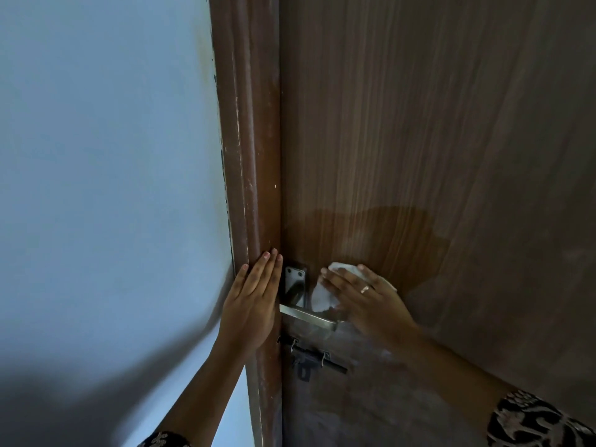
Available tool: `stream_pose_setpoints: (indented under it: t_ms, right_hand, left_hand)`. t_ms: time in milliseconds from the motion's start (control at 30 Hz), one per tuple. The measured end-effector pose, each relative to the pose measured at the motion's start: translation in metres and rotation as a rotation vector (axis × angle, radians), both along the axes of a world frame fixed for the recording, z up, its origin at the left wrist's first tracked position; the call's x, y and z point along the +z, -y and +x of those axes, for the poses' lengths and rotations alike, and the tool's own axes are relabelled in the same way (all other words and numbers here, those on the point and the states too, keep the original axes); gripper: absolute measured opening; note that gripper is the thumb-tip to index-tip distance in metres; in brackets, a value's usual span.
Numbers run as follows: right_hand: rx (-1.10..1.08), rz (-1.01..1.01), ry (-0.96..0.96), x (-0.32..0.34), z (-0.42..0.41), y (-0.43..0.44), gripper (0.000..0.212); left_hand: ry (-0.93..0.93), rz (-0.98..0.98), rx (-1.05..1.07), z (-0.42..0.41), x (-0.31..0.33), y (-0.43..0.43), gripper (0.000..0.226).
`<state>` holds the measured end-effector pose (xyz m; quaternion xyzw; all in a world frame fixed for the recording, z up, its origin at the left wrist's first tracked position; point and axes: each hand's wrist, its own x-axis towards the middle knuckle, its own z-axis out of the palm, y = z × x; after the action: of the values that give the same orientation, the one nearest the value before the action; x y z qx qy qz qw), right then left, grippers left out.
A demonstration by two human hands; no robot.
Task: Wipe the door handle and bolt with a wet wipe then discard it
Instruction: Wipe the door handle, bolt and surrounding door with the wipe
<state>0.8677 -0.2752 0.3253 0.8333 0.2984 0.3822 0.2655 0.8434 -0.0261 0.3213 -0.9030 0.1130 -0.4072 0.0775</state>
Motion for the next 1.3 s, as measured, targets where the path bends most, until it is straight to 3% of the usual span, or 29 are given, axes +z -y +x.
stream_pose_setpoints:
  t_ms: [167, 267, 367, 500, 700, 800, 867, 1000, 1133, 1300]
  right_hand:
    - [0.059, -0.184, -0.178, -0.022, 0.001, -0.016, 0.066]
    - [0.106, -0.224, -0.271, -0.043, -0.008, -0.011, 0.058]
    - [0.149, -0.057, -0.271, -0.048, -0.010, -0.002, 0.060]
    - [0.042, 0.122, -0.203, -0.029, -0.004, -0.015, 0.068]
    - [0.129, 0.186, -0.294, -0.049, 0.002, -0.041, 0.078]
    - [0.005, -0.084, -0.392, -0.060, 0.000, -0.037, 0.056]
    - [-0.086, -0.257, -0.441, -0.066, -0.006, -0.027, 0.053]
    - [0.022, 0.080, -0.508, -0.058, -0.012, -0.006, 0.059]
    - [0.026, 0.215, -0.353, -0.036, -0.009, 0.000, 0.056]
    - [0.079, -0.041, -0.356, -0.064, -0.010, -0.003, 0.053]
  left_hand:
    - [-0.032, -0.047, 0.013, -0.002, -0.003, 0.007, 0.060]
    - [-0.071, -0.070, 0.025, -0.003, -0.004, 0.011, 0.060]
    - [-0.116, -0.100, 0.012, -0.006, -0.006, 0.014, 0.055]
    - [-0.157, -0.140, -0.009, -0.009, -0.010, 0.019, 0.053]
    - [-0.183, -0.191, 0.016, -0.010, -0.013, 0.029, 0.054]
    - [-0.184, -0.194, 0.023, -0.011, -0.015, 0.033, 0.054]
    - [-0.195, -0.204, 0.015, -0.013, -0.017, 0.035, 0.055]
    - [-0.240, -0.219, -0.002, -0.020, -0.025, 0.035, 0.055]
    - [-0.268, -0.245, 0.006, -0.023, -0.028, 0.033, 0.057]
    - [-0.257, -0.237, -0.063, -0.026, -0.033, 0.050, 0.055]
